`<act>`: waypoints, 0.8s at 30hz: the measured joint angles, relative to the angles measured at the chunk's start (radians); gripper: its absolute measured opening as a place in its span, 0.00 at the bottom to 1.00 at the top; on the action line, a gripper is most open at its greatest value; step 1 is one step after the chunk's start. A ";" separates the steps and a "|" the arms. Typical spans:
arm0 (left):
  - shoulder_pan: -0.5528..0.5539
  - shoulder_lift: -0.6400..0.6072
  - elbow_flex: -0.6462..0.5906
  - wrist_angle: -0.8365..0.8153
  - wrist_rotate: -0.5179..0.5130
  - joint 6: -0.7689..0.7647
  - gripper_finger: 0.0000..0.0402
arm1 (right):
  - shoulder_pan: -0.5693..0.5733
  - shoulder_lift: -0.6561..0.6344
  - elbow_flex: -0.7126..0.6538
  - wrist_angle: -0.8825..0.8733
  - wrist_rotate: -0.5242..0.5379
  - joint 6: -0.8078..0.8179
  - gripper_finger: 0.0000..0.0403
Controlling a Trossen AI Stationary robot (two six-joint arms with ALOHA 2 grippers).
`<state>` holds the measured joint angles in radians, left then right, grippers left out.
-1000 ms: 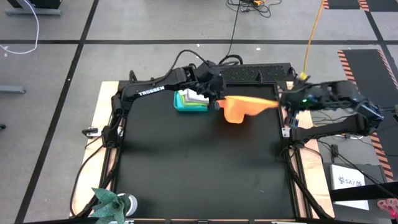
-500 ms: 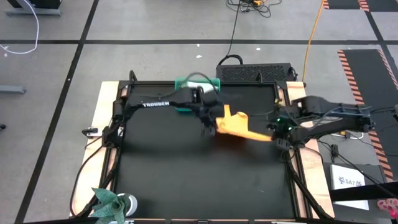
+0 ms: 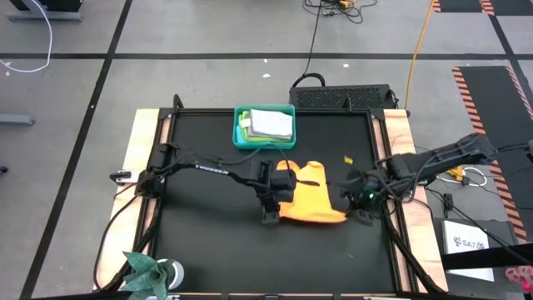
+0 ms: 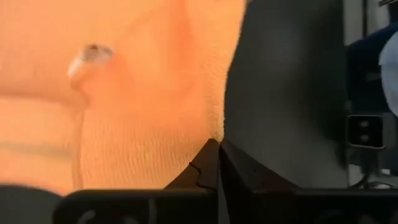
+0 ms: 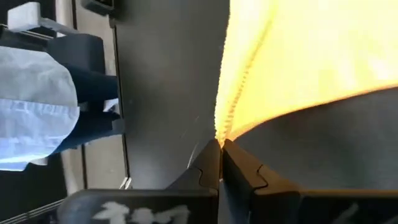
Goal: Fold microfiber towels
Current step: Fold the orange microfiber towel
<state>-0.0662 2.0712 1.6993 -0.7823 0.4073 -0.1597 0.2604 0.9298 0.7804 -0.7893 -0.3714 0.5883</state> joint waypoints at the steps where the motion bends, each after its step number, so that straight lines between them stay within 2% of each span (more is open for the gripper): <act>1: -0.008 0.000 0.000 0.015 0.003 -0.005 0.04 | 0.020 0.000 -0.030 0.036 0.000 0.030 0.00; 8: -0.048 0.000 0.000 0.078 -0.062 -0.071 0.11 | 0.128 0.000 -0.166 0.267 0.003 0.219 0.02; 18: -0.095 0.000 0.000 0.076 -0.103 -0.156 0.31 | 0.213 0.000 -0.183 0.356 -0.021 0.343 0.18; 20: -0.096 0.000 0.000 0.076 -0.180 -0.189 0.32 | 0.225 0.000 -0.183 0.391 -0.015 0.340 0.20; 24: -0.074 0.000 0.000 0.084 -0.481 -0.220 0.32 | 0.204 0.000 -0.183 0.390 0.129 0.220 0.19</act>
<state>-0.1405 2.0712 1.6993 -0.6987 -0.0738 -0.3801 0.4649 0.9302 0.5972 -0.3992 -0.2419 0.8086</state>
